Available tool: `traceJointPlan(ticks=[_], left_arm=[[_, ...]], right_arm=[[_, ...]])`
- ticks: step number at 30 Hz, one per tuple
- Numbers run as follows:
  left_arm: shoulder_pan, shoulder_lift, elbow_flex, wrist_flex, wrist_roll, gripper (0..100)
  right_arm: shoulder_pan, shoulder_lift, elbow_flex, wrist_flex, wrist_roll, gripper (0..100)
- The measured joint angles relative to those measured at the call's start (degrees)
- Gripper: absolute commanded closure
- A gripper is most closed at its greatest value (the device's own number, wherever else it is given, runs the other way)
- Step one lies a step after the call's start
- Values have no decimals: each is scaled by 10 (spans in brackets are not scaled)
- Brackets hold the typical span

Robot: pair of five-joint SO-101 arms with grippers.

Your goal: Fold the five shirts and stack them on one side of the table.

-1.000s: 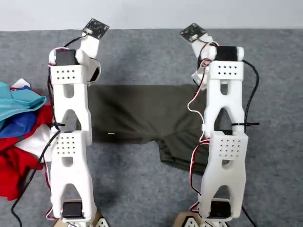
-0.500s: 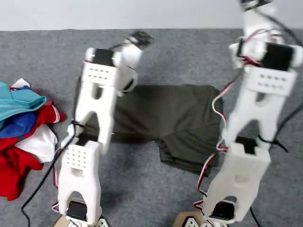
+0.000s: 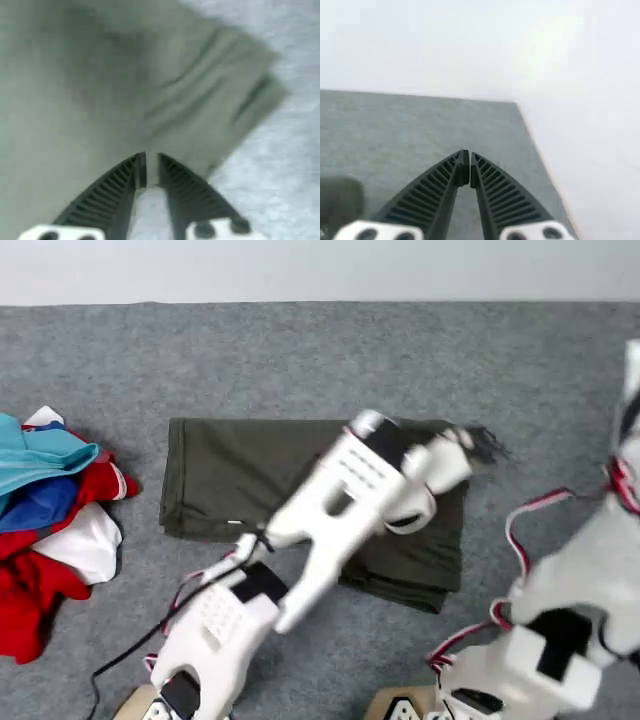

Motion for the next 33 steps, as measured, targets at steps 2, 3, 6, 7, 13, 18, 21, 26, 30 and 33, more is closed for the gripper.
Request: traceJointPlan(ticks=[2,3,6,7,13,18,21,26,30,33], left_arm=[[29,0,6,0,0,846],[40,0,12,-1,0,833],[66,0,39,-1,0,803],[72,0,51,-1,0,799],[85,0,107,-2,0,797],[84,0,148,-36,2,797],[84,0,175,-65,4,797],[84,0,210,-128,26,797],[80,0,243,-175,31,803],[79,0,248,-187,29,864]], right_arm=[[28,-35,37,0,0,984],[42,-53,58,0,0,984],[80,-102,125,0,2,984],[89,-118,146,0,10,984],[103,-196,241,0,31,984],[103,-233,264,0,33,984],[103,-247,265,0,33,984],[103,-265,265,0,33,984],[103,-274,265,0,33,984],[103,-275,265,0,33,984]])
